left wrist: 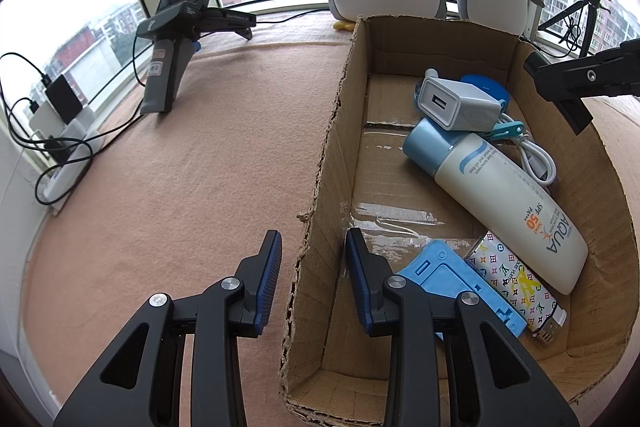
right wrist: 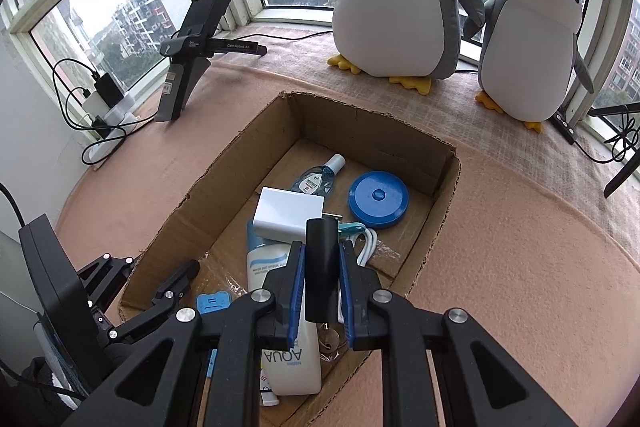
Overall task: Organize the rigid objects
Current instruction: 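Carry the black cylinder into the box and open the right gripper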
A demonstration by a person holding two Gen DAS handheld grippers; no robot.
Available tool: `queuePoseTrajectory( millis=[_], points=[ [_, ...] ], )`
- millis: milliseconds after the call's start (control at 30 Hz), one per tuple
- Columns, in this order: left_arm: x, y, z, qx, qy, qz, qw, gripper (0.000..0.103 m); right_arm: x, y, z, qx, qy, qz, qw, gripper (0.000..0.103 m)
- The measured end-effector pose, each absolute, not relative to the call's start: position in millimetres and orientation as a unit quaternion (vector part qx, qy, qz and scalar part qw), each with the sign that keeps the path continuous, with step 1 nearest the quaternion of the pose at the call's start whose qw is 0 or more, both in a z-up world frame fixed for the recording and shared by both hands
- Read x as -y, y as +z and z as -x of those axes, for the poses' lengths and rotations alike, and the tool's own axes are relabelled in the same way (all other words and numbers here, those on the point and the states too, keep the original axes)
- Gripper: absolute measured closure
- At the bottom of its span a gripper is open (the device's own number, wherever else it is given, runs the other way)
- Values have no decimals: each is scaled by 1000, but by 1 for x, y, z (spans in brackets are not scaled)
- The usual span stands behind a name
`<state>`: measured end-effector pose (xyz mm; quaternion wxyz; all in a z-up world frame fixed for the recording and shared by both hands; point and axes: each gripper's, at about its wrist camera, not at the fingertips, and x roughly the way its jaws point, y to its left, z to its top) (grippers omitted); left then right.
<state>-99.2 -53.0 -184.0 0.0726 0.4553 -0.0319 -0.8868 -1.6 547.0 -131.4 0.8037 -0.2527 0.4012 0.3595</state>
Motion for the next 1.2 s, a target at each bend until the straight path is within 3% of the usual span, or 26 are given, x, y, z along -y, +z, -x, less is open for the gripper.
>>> queuePoseTrajectory(
  millis=[300, 367, 433, 533, 633, 1200],
  points=[
    [53, -184, 99, 32, -887, -455, 73, 72, -548, -131, 3, -399, 365, 257, 801, 86],
    [53, -184, 99, 32, -887, -455, 73, 72, -549, -129, 5, -389, 365, 261, 804, 62],
    [54, -184, 99, 32, -887, -455, 73, 72, -549, -126, 6, -381, 365, 261, 808, 46],
    [53, -184, 99, 31, -887, -455, 73, 72, -549, -125, 7, -378, 363, 264, 810, 43],
    [53, -185, 98, 31, -887, -455, 73, 72, -550, -125, 7, -375, 360, 269, 811, 30],
    [53, -186, 96, 29, -884, -460, 74, 70, -533, -114, 19, -361, 351, 273, 820, 29]
  ],
)
